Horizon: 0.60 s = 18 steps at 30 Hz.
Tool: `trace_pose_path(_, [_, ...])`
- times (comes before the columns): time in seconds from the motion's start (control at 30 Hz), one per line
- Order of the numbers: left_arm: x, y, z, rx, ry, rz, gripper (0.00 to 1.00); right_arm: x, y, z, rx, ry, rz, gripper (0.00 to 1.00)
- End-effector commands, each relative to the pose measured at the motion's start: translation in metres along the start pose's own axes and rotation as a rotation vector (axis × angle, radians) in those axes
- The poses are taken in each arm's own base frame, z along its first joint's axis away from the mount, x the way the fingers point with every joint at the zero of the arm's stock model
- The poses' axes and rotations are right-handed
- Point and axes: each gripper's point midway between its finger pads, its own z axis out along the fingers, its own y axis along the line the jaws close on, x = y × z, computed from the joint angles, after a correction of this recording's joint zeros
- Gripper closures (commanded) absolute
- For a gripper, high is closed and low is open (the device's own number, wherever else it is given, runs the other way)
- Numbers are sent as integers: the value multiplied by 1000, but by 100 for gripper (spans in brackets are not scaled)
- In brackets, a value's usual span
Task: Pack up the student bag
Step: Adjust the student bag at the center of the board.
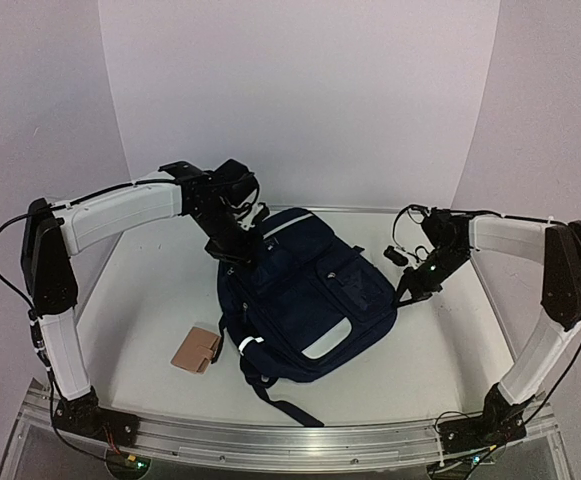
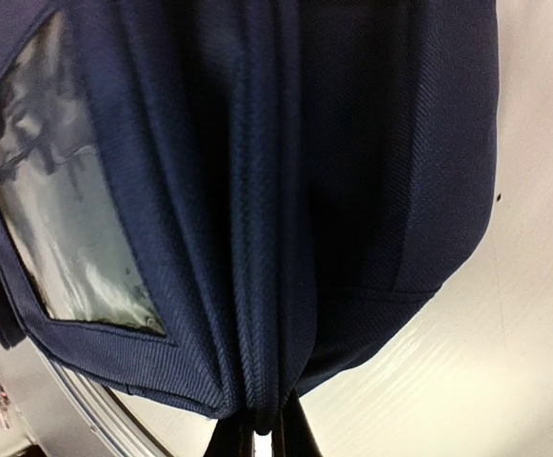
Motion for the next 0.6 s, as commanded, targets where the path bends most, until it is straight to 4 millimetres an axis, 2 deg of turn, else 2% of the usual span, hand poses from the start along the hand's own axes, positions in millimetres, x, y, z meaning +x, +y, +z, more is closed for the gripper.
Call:
trace_pose_path(0.0, [-37, 37, -9, 21, -118, -147, 100, 29, 10, -33, 65, 71, -202, 100])
trace_pose_path(0.1, [-47, 45, 4, 54, -119, -190, 100, 33, 13, -43, 93, 52, -301, 100])
trace_pose_path(0.2, [-57, 47, 15, 77, -108, -215, 100, 35, -1, -44, 161, 89, -320, 99])
trace_pose_path(0.23, [-58, 46, 19, 87, -95, -224, 100, 32, -4, -45, 177, 95, -320, 94])
trace_pose_path(0.3, [-57, 46, 31, 103, -55, -242, 100, 24, -4, -50, 181, 91, -337, 73])
trace_pose_path(0.33, [-55, 47, 40, 102, -32, -253, 100, 17, 1, -56, 170, 71, -351, 55])
trace_pose_path(0.37, [-53, 48, 46, 103, -15, -262, 99, 8, 7, -62, 158, 44, -364, 44])
trace_pose_path(0.4, [-53, 49, 51, 104, -3, -271, 98, -2, 14, -69, 147, 13, -376, 37])
trace_pose_path(0.47, [-53, 52, 59, 99, 10, -295, 92, -18, 26, -80, 129, -42, -396, 29])
trace_pose_path(0.57, [-56, 59, 65, 82, 9, -331, 82, -34, 42, -88, 102, -88, -423, 28])
